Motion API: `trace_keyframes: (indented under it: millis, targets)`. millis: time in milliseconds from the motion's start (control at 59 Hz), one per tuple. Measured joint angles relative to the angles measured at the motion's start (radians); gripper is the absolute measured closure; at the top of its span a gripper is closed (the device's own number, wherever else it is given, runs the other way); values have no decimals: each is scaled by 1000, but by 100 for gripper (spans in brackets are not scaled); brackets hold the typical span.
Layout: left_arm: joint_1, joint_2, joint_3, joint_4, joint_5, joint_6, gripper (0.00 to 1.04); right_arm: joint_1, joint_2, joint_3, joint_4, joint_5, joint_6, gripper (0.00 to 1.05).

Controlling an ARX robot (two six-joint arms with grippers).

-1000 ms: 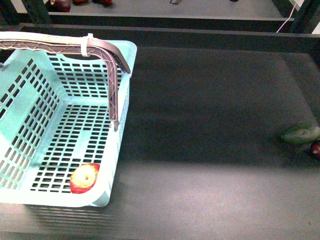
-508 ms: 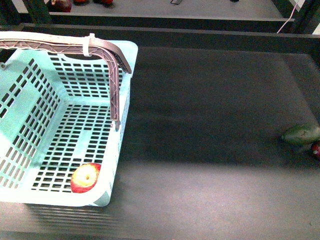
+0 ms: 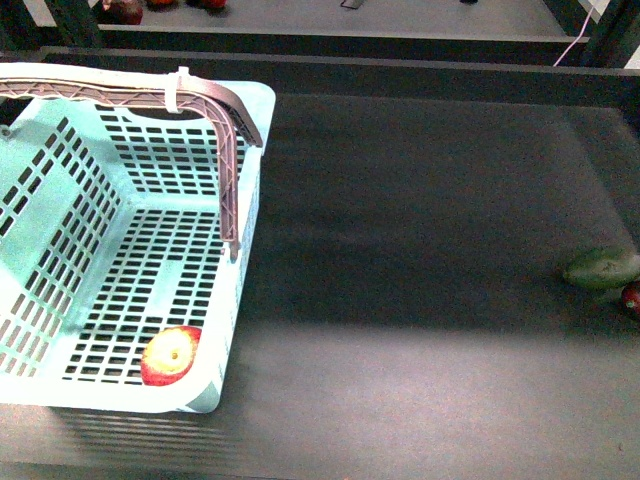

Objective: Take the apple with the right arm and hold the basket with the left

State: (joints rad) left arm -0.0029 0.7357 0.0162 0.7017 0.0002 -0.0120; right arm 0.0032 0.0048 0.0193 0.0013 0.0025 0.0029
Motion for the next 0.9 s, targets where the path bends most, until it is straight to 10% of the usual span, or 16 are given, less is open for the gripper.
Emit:
trace_keyframes:
  millis: [898]
  targets:
    - [0,-536,-1,-502,0,1,102,0,0,0,0,0,0,9]
